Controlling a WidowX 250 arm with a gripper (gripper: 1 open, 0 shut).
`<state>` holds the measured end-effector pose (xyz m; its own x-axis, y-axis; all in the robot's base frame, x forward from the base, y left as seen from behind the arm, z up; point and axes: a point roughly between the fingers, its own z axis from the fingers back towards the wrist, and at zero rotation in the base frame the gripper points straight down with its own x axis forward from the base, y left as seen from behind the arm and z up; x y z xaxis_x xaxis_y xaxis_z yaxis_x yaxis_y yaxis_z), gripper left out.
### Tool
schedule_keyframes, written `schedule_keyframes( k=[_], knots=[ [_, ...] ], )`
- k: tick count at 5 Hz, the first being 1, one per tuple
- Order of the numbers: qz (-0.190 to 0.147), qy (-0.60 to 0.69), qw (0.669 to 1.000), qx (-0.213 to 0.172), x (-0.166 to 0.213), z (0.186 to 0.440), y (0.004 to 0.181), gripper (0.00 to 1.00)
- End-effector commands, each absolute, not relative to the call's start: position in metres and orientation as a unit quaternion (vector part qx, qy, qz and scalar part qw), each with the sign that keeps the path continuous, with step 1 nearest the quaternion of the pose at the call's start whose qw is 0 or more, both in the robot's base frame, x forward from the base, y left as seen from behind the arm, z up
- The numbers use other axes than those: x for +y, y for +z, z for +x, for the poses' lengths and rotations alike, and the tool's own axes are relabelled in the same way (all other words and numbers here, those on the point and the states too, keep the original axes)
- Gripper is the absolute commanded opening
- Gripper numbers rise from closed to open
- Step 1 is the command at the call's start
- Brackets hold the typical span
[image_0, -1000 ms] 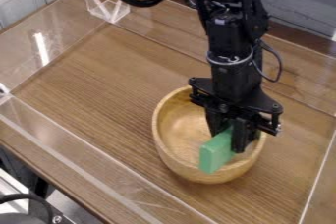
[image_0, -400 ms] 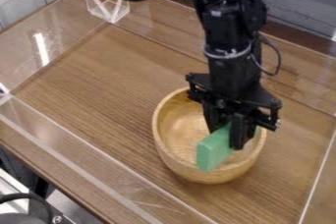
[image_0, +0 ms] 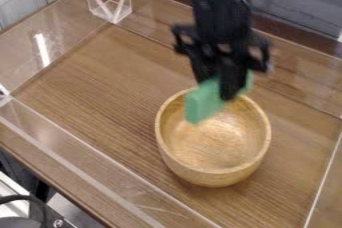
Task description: Remove the green block from inside the brown bowl and put it on the table
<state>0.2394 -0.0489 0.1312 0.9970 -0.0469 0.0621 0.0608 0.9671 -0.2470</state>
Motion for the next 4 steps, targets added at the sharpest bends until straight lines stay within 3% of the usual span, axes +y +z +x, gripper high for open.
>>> schedule_keyframes(
  k=[1, 2, 4],
  knots=[
    [-0.116, -0.019, 0.990, -0.072, -0.005, 0.252, 0.168, 0.00],
    [-0.107, -0.019, 0.991, -0.080, 0.040, 0.254, 0.175, 0.00],
    [-0.098, -0.059, 0.990, -0.082, 0.019, 0.256, 0.157, 0.00]
  ],
)
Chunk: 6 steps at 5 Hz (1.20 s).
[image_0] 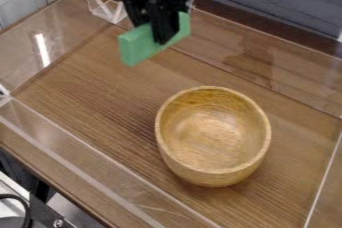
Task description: Remove the green block from inside the brown bowl and put it on the table
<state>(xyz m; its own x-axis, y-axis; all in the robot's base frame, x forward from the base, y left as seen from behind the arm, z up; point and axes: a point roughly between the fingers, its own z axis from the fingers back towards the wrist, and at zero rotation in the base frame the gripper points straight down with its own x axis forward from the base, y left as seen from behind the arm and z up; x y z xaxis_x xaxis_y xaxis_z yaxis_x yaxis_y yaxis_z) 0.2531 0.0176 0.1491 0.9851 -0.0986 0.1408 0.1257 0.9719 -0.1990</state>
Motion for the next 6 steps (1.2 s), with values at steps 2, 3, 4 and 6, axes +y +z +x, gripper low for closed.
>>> schedule_keyframes(
  k=[2, 3, 4, 6],
  knots=[
    [-0.091, -0.077, 0.989, -0.093, 0.009, 0.255, 0.151, 0.00],
    [-0.089, -0.084, 0.988, -0.095, 0.001, 0.253, 0.151, 0.00],
    [-0.086, -0.088, 0.987, -0.099, -0.003, 0.252, 0.152, 0.00],
    [-0.083, -0.093, 0.986, -0.108, -0.008, 0.247, 0.156, 0.00]
  ],
)
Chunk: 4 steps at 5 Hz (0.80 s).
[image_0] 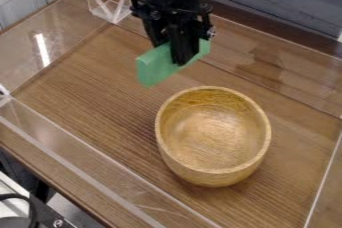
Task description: Remove the green block from inside the brown bowl and put it on the table
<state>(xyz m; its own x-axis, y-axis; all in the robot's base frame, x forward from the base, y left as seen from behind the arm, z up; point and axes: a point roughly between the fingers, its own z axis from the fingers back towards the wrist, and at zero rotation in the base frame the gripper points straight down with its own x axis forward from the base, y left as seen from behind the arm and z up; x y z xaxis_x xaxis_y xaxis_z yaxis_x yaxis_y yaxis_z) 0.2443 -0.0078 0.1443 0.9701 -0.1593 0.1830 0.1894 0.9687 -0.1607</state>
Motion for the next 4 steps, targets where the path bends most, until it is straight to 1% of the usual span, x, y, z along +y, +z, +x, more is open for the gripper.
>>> schedule_keyframes(
  k=[1, 4],
  knots=[
    [-0.082, -0.096, 0.986, -0.112, -0.0089, 0.2451, 0.1565, 0.00],
    [-0.076, -0.097, 0.985, -0.124, -0.0031, 0.2429, 0.1581, 0.00]
  ],
)
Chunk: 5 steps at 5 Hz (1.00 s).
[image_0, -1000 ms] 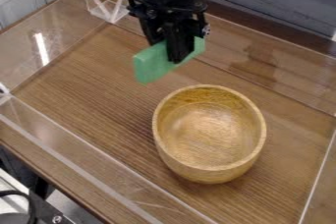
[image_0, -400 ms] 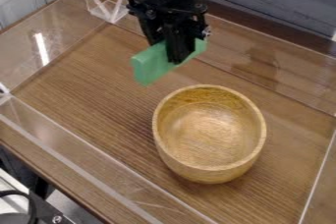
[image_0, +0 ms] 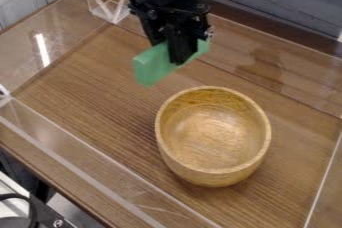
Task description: Remove the green block from inside the brown bowl and put it on the table
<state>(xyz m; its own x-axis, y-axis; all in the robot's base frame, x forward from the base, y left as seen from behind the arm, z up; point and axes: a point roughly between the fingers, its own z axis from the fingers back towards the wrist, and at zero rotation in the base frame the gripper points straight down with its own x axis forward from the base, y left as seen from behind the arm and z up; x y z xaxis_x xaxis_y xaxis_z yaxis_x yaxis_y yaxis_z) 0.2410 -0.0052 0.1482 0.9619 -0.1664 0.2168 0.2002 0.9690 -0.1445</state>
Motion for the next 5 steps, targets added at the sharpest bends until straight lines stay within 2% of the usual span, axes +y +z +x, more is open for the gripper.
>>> schedule_keyframes(
  k=[1, 3, 5],
  knots=[
    [-0.074, -0.097, 0.984, -0.127, -0.001, 0.242, 0.158, 0.00],
    [-0.069, -0.096, 0.984, -0.132, 0.002, 0.242, 0.157, 0.00],
    [-0.064, -0.099, 0.982, -0.147, 0.045, 0.226, 0.147, 0.00]
  ],
)
